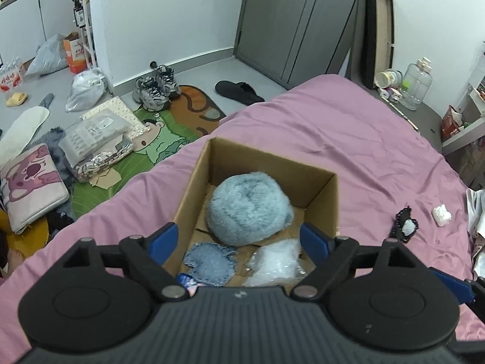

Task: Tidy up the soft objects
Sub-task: 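Open both grippers to drop the denim and burger plushes into the box, then move both open grippers toward the black lace pouch and white tissue ball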

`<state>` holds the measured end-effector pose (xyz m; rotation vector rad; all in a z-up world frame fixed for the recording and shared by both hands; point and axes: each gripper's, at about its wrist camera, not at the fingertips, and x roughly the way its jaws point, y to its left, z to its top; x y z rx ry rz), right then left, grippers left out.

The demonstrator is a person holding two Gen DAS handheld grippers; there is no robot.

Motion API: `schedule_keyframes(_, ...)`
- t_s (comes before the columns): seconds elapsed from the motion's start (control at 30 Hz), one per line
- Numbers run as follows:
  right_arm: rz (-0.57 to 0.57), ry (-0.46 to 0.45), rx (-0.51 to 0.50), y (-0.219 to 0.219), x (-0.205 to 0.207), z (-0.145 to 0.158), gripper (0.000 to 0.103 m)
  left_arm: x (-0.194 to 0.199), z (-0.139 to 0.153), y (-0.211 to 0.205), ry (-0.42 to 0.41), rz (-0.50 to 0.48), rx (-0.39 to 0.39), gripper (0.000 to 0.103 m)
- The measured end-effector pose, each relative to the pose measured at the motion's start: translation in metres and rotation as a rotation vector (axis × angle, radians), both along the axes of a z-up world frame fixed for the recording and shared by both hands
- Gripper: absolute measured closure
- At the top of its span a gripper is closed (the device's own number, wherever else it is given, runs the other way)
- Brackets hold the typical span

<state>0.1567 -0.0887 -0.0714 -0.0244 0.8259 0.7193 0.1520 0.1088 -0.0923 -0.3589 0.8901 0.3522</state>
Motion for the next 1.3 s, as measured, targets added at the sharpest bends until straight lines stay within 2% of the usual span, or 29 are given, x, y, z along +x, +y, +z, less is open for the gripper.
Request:
schedule_keyframes(0.1, -0.036, 0.02, -0.001, -0.012, 0.005, 0.002, 0.028, 0.002, 0.007, -0.01, -0.01, -0.018, 0.005, 0.017)
schedule_keyframes(0.23, -0.069, 0.003, 0.019, -0.025, 0.009, 0.009, 0.02, 0.005, 0.015, -0.025, -0.02, -0.041, 0.009, 0.016)
schedule_keyframes(0.4, -0.103, 0.003, 0.041, -0.041, 0.017, 0.014, 0.014, 0.007, 0.023, -0.041, -0.021, -0.069, -0.001, 0.012)
schedule_keyframes(0.6, -0.129, -0.006, 0.058, -0.055, 0.021, 0.021, 0.0, 0.009, 0.032, -0.062, -0.029, -0.101, -0.006, 0.01)
schedule_keyframes(0.8, -0.176, -0.014, 0.057, -0.073, 0.027, 0.028, 0.0, 0.013, 0.043, -0.081, -0.059, -0.135, -0.003, 0.001)
schedule_keyframes(1.03, -0.231, -0.025, 0.067, -0.099, 0.036, 0.038, 0.0, 0.02, 0.052, -0.102, -0.1, -0.169, -0.016, 0.0)
schedule_keyframes(1.3, -0.276, -0.031, 0.063, -0.123, 0.042, 0.043, 0.0, 0.03, 0.061, -0.134, -0.158, -0.199, 0.02, 0.0)
